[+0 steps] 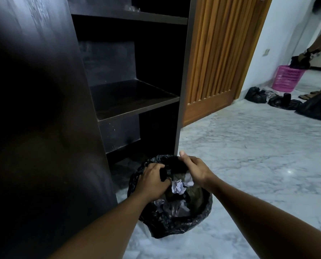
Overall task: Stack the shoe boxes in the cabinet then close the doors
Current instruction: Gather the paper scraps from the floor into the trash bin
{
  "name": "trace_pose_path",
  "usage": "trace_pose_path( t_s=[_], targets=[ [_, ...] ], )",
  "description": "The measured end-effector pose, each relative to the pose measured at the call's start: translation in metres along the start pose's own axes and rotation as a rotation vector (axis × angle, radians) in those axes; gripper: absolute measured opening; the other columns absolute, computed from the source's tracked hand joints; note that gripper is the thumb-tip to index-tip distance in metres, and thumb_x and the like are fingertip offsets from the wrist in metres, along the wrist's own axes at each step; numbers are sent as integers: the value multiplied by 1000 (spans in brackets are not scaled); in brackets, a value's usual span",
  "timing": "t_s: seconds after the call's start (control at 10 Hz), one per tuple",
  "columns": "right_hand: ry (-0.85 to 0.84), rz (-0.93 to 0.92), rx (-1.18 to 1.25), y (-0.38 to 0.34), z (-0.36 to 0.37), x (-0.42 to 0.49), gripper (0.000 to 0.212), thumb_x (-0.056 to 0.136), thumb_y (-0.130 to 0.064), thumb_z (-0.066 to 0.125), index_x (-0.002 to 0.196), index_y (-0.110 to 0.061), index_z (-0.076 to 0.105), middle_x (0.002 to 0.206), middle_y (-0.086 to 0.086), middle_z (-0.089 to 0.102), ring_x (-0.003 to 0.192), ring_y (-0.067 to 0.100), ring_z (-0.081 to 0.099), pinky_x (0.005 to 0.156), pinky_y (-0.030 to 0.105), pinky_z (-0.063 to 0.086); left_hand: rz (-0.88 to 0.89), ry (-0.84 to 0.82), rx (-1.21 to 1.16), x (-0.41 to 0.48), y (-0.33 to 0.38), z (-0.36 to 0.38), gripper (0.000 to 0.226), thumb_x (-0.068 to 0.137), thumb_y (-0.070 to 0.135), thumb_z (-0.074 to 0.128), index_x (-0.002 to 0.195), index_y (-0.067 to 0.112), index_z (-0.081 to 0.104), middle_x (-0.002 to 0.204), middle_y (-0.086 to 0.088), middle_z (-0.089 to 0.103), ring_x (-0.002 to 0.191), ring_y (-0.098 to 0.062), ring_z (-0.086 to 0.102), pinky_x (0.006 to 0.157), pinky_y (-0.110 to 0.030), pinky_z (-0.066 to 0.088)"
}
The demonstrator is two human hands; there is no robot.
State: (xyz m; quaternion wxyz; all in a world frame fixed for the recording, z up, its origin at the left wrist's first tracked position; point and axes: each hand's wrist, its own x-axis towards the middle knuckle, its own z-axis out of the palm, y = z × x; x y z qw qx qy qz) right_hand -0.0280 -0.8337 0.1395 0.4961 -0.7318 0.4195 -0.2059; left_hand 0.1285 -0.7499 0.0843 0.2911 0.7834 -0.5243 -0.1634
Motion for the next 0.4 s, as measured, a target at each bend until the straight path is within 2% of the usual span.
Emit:
trace_pose_path(
  t_s=[0.1,0.2,0.3,0.4],
  targets=[
    [-33,-26,-95,-6,-2,-6,69,90,-73,34,120,-22,68,105,-9,67,100,11,62,77,28,51,7,26,24,-7,5,-15,55,90,44,61,140,26,46,144,4,42,135,-18,39,109,-36,38],
    [-37,-43,-133,-4,-5,-9,75,89,-77,33,121,-21,70,114,-4,70,107,13,64,92,27,49,20,55,72,-13,9,-29,53,89,48,61,136,27,50,143,6,44,134,-17,40,108,-34,37],
    [-55,-81,-292,-6,-11,-10,52,92,-67,48,88,-21,74,84,-3,73,80,12,68,69,19,50,34,58,90,-18,13,-41,51,89,49,61,134,26,52,140,7,45,133,-17,41,107,-34,37],
    [-67,-115,-426,-19,-9,-9,33,95,-44,63,95,-14,76,89,8,76,82,23,72,71,36,56,54,81,120,-25,17,-67,49,89,49,61,131,26,54,138,7,46,131,-16,43,106,-35,39]
  ],
)
